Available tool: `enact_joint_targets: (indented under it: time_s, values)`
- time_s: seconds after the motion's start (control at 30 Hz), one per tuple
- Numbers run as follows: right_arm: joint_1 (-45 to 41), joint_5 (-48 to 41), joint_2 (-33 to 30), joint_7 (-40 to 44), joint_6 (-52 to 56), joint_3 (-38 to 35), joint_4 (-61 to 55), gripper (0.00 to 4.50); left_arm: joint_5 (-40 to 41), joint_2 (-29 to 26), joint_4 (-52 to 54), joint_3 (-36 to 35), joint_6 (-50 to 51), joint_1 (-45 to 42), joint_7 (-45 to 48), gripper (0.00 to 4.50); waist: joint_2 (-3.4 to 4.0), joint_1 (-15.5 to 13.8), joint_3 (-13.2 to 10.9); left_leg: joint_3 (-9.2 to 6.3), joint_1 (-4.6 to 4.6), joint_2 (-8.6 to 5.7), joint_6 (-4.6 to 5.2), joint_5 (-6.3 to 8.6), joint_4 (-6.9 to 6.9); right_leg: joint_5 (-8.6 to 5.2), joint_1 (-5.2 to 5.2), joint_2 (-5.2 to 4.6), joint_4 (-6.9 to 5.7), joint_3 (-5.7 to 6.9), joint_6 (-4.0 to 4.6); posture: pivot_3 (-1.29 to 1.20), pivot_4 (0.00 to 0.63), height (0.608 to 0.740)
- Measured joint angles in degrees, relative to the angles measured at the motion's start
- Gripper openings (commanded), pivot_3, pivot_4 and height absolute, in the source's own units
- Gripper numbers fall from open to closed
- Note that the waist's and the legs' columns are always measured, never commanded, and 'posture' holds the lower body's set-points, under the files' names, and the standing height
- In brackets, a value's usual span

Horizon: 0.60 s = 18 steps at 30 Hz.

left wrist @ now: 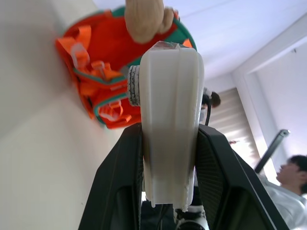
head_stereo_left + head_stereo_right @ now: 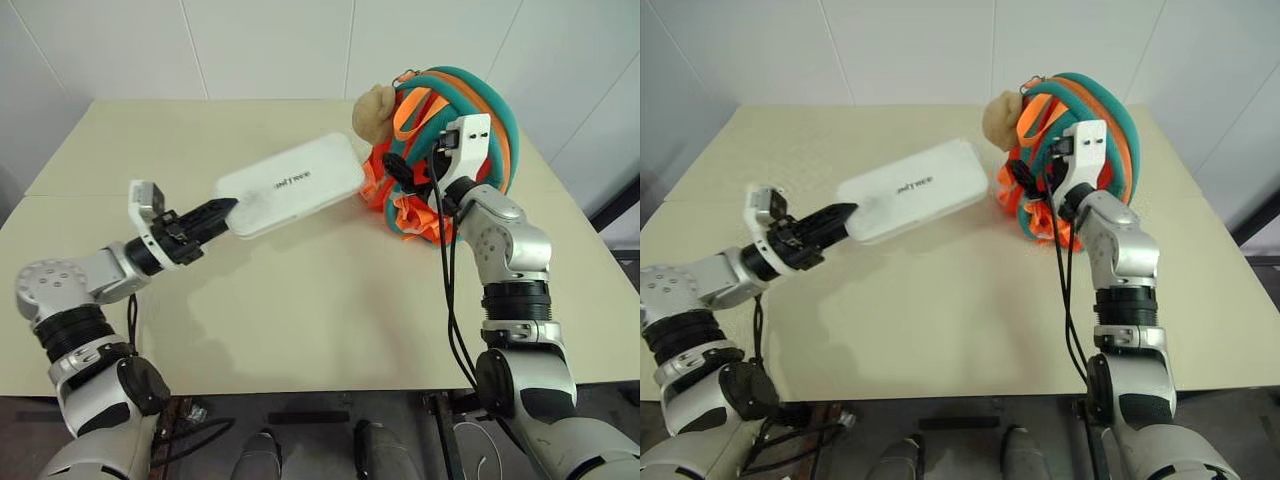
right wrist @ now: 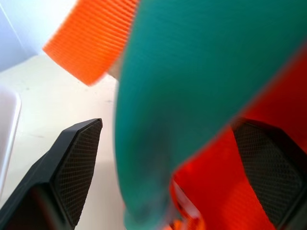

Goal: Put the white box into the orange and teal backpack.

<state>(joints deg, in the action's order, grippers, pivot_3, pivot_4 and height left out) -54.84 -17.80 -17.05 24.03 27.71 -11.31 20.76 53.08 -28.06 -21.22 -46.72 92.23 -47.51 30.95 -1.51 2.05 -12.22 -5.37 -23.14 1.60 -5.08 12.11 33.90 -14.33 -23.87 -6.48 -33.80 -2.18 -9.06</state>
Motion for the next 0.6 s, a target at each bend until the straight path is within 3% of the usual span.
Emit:
enact_joint_targets:
  time_s: [0.1, 0.2, 0.47, 0.57, 0.6]
  values:
    - [-1.3, 0.1, 0.4, 0.2, -1.6, 0.3, 2.1, 4.5, 0.3, -0.5, 0.2, -2.5, -1.3, 0.0, -1.7, 1.19, 0.0, 0.0, 0.0, 0.0, 0.0, 0.0, -0.01, 0.0, -0.02, 0.0, 0.0, 0.0, 0.01, 0.0, 0.0, 0.0, 0.15, 0.74]
    - [-3.1, 0.8, 1.0, 0.1, -2.8, 1.4, 4.9, 3.87, 0.4, -0.5, 0.1, -4.5, -2.9, 0.0, -3.6, 1.19, 0.0, 0.0, 0.0, 0.0, 0.0, 0.0, -0.02, 0.0, -0.01, 0.0, 0.0, 0.01, 0.03, 0.0, 0.0, 0.0, 0.15, 0.74]
    - [-3.8, 0.5, 1.2, 0.2, -2.3, 2.0, 5.5, 1.08, 0.4, -0.6, -3.4, -6.4, -9.7, -0.9, -8.6, 1.19, 0.01, -0.1, 0.0, 0.0, -0.01, 0.0, -0.03, 0.0, -0.02, 0.0, 0.0, 0.01, -0.02, 0.0, -0.01, 0.0, 0.15, 0.74]
    - [-3.7, -0.7, 1.1, 0.8, 0.2, 2.2, 0.8, 0.13, 0.3, -1.7, -5.9, -6.1, -12.3, -1.5, -9.5, 1.19, 0.02, 0.2, 0.0, 0.0, -0.03, 0.01, -0.04, 0.0, -0.08, 0.0, -0.07, 0.02, -0.05, 0.0, -0.01, 0.0, 0.15, 0.74]
    - [-3.6, -1.4, 1.1, 1.2, 1.5, 2.3, -1.4, 0.0, 0.1, -2.2, -7.1, -5.8, -13.5, -1.8, -9.8, 1.19, 0.02, 0.2, 0.0, 0.0, -0.05, 0.02, -0.05, 0.0, -0.11, 0.0, -0.1, 0.02, -0.06, 0.0, -0.01, 0.0, 0.15, 0.74]
